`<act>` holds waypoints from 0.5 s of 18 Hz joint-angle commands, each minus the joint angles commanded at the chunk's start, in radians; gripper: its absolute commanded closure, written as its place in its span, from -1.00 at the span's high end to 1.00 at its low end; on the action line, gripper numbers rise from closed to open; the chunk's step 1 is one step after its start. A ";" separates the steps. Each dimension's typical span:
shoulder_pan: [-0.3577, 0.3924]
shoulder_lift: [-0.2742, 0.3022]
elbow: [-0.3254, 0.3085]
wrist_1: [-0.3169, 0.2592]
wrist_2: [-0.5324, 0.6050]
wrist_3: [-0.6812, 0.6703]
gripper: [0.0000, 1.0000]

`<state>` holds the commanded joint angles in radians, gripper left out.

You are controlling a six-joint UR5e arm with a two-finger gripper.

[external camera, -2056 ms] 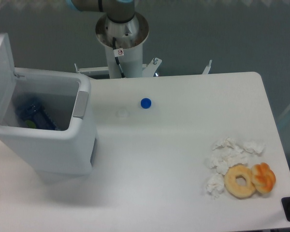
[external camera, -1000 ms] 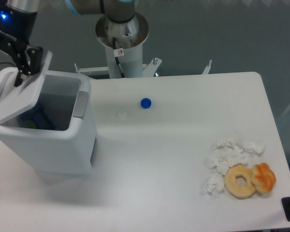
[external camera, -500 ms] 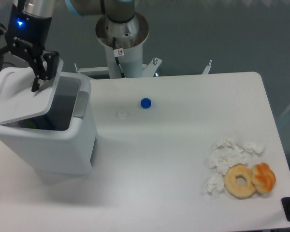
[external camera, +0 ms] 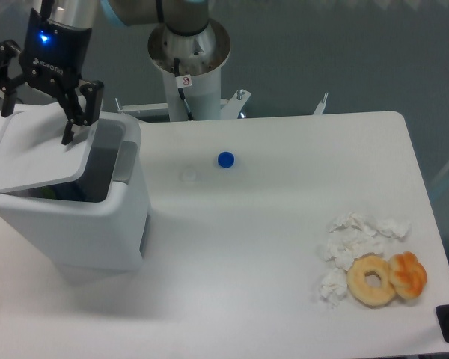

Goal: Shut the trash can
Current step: 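Press the lid down with the gripper until it lies flat on the can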

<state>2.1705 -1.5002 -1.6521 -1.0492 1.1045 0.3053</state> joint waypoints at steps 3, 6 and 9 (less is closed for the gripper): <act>0.003 0.000 -0.002 -0.002 0.000 0.003 1.00; 0.015 -0.002 -0.002 0.000 0.000 0.005 1.00; 0.017 -0.003 -0.002 0.000 0.000 0.005 1.00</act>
<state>2.1875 -1.5033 -1.6536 -1.0493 1.1045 0.3099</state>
